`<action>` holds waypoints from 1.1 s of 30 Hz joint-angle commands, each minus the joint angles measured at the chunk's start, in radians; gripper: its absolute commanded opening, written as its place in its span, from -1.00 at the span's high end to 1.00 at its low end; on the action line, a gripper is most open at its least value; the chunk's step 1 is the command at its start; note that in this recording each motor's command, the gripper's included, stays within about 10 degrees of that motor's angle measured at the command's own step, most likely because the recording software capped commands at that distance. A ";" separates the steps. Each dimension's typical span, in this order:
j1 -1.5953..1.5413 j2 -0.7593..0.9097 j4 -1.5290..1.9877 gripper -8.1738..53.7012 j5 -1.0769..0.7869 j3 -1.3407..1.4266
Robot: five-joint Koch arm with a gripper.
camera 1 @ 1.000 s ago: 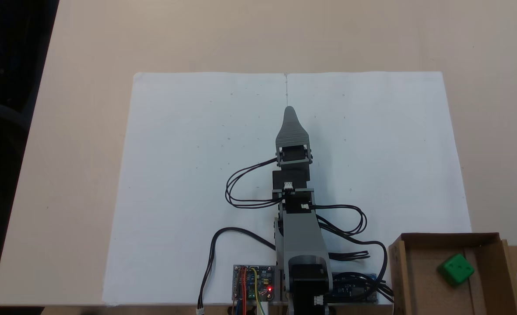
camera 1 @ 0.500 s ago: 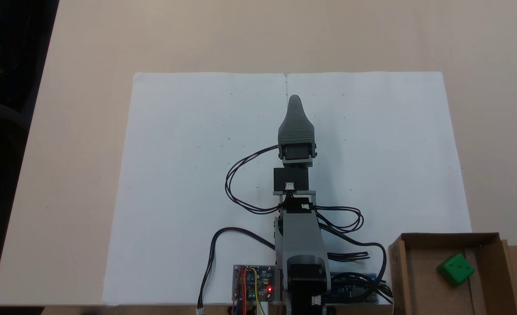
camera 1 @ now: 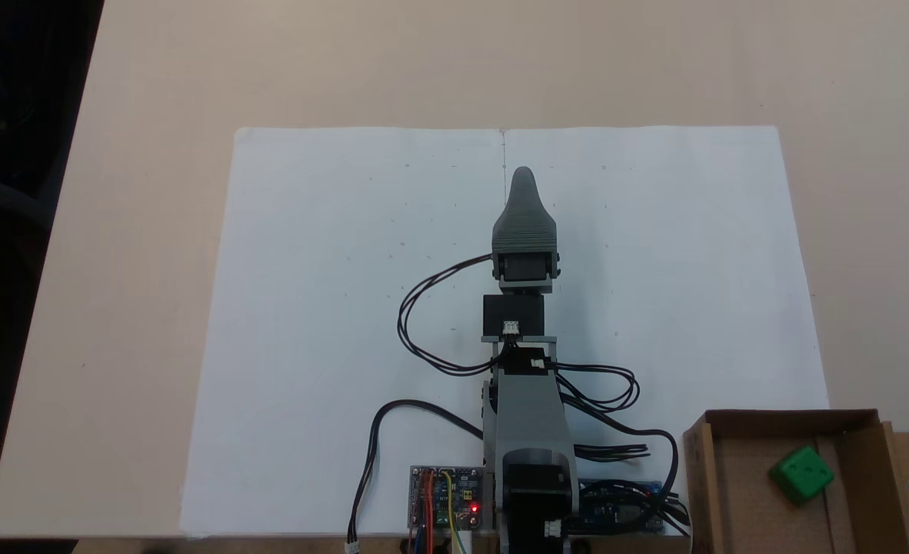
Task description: Grasp a green dice and put it in the bin.
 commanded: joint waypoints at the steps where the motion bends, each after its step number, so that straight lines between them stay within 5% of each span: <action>1: 0.014 0.114 -0.066 -0.70 -0.005 0.066; 33: 0.018 0.117 -0.078 -0.70 0.041 0.067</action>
